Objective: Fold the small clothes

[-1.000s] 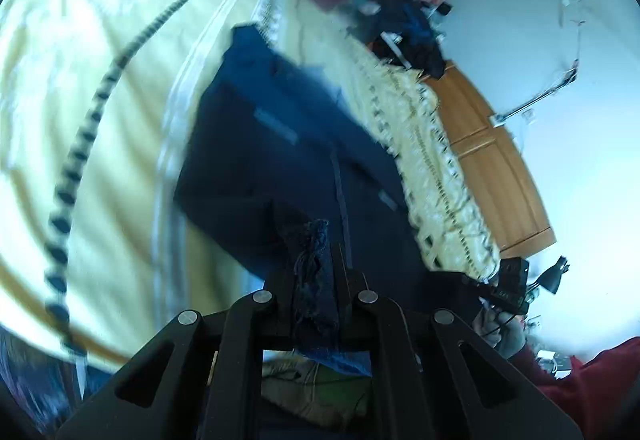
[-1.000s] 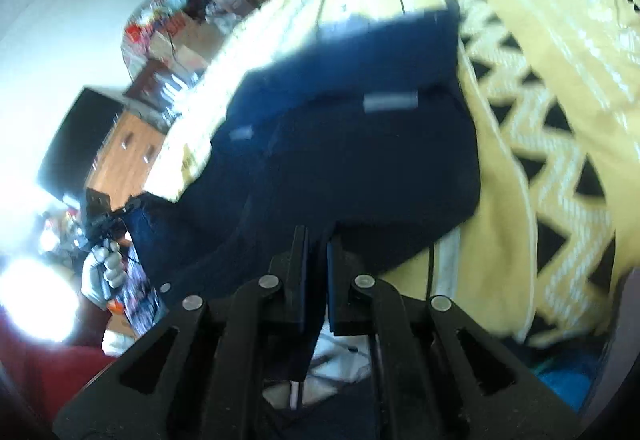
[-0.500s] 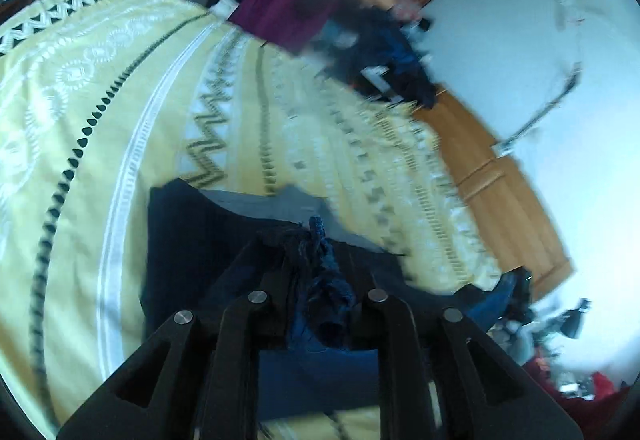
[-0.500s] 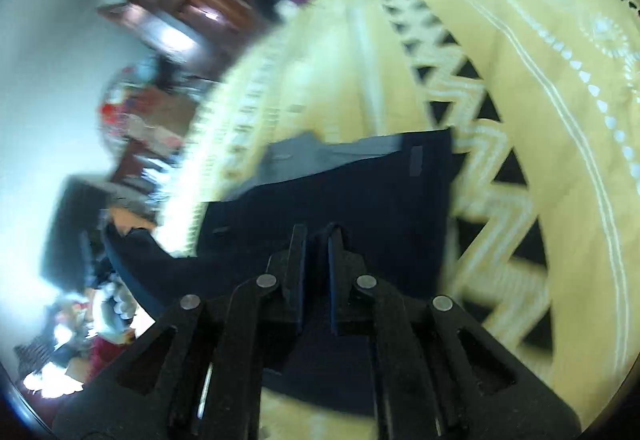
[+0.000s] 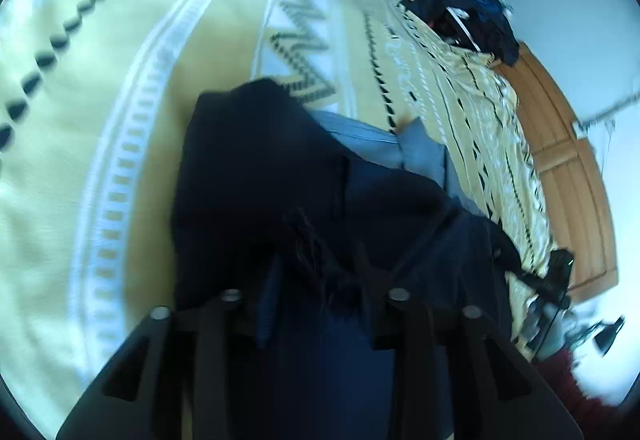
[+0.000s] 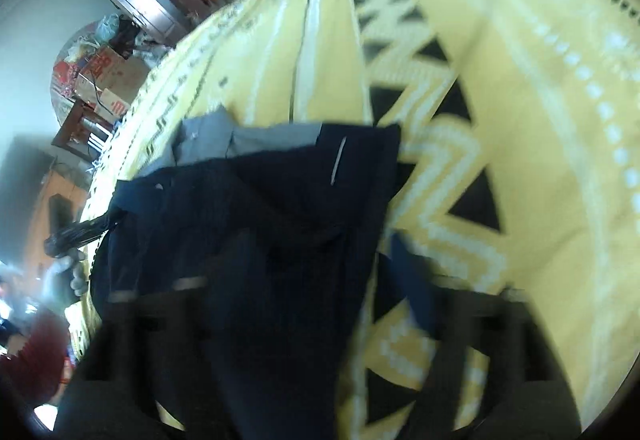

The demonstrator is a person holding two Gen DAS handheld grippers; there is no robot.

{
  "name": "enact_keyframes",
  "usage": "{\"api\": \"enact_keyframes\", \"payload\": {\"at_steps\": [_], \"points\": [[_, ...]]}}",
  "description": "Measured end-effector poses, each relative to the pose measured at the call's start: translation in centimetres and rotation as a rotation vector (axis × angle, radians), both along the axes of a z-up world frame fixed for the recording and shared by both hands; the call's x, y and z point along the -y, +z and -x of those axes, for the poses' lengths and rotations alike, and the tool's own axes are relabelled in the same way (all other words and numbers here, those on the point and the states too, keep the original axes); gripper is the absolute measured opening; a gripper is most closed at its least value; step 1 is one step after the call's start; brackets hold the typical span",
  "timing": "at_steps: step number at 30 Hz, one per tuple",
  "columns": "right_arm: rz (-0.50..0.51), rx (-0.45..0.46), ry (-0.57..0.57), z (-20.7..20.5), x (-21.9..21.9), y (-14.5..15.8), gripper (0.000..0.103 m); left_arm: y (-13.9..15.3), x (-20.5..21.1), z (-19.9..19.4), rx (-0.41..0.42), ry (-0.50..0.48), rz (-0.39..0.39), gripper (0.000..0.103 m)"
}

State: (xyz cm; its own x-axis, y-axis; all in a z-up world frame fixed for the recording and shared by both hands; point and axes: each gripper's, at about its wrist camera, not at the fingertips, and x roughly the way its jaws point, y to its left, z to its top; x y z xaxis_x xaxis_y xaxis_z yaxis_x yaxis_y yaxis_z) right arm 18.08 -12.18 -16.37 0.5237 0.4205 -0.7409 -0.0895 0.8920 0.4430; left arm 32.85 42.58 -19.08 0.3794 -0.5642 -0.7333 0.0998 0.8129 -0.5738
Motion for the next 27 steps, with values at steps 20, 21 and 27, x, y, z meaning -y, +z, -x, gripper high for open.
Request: {"api": "enact_keyframes", "payload": {"at_steps": [20, 21, 27], "points": [[0.179, 0.067, 0.078, -2.8, -2.5, -1.8, 0.076, 1.7, 3.3, -3.7, 0.175, -0.199, -0.411, 0.048], [0.183, 0.068, 0.074, -2.9, -2.5, -1.9, 0.072, 1.1, 3.6, -4.2, 0.162, -0.197, -0.402, 0.048], [0.214, 0.088, 0.077, -3.1, -2.3, -2.1, 0.056, 0.3, 4.1, -4.4, 0.183, -0.192, -0.371, 0.038]]}}
